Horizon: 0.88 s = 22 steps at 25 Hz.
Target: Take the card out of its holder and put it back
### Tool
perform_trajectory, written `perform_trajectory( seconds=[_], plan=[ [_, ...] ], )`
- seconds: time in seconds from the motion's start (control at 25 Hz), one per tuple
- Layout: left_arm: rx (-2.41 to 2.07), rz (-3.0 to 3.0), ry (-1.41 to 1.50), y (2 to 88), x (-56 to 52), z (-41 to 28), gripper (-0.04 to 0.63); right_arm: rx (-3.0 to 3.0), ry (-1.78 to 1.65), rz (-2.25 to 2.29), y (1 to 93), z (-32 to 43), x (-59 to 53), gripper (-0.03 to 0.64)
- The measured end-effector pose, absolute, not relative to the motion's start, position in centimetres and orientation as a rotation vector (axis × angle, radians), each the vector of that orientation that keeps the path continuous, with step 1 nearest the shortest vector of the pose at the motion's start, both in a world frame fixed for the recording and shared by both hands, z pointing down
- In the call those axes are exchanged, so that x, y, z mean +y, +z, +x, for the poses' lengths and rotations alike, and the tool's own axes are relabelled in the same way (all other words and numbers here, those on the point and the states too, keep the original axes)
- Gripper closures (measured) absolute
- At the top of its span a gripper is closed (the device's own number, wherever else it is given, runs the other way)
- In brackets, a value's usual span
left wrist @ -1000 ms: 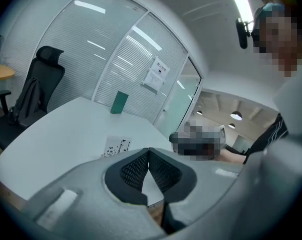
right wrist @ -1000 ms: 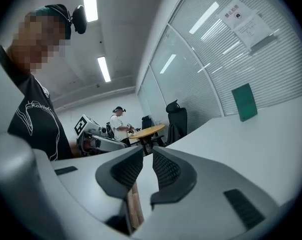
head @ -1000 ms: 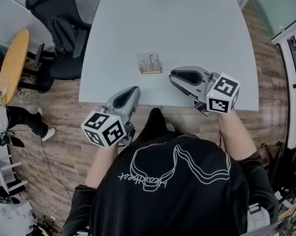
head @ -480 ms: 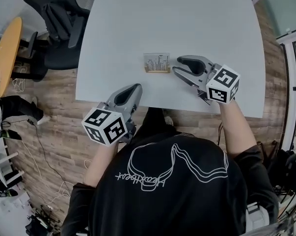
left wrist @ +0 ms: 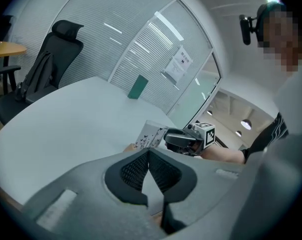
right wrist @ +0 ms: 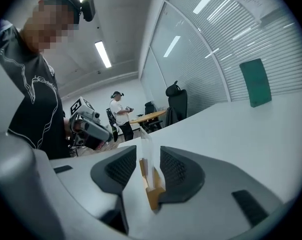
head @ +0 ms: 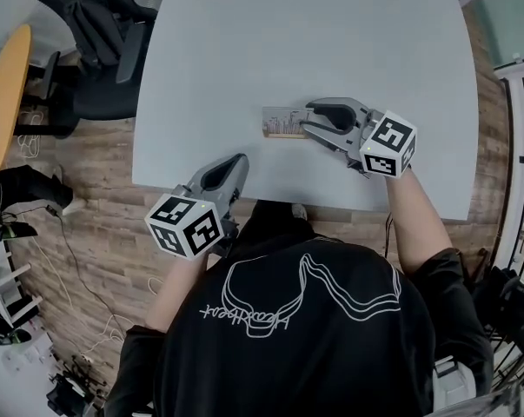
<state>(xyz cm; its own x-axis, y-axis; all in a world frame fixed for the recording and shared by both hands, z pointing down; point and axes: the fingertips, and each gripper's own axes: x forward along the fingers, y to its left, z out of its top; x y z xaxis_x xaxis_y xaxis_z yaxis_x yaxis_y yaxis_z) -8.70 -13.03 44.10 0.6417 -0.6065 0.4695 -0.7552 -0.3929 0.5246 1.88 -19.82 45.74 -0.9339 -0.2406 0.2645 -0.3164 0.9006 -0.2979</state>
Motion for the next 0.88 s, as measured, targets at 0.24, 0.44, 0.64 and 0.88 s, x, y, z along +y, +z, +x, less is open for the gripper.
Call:
perform_trajectory(
  seconds=[0.24, 0.44, 0.64, 0.88],
  plan=[
    [-1.047, 2.103, 0.271, 45.2, -13.9, -8.7, 0.581, -2.889, 0.457, 0.256, 46.1, 0.3, -19.2, 0.479],
    [-1.026, 2.111, 0.29, 45.8, -14.0, -8.6, 0.581, -2.906, 0.442, 0.209, 46.9, -0.4, -19.7, 0.524],
    [-1.017, 2.09, 0.302, 46.4, -14.0, -8.6, 0.581, -2.898, 0.415, 0.178, 47.0, -0.7, -19.7, 0.578],
    [-1.008, 2.087, 0.319, 46.8, -14.2, -8.3, 0.581, -2.907, 0.402, 0.148, 46.9, -0.8, -19.7, 0.586]
  ],
)
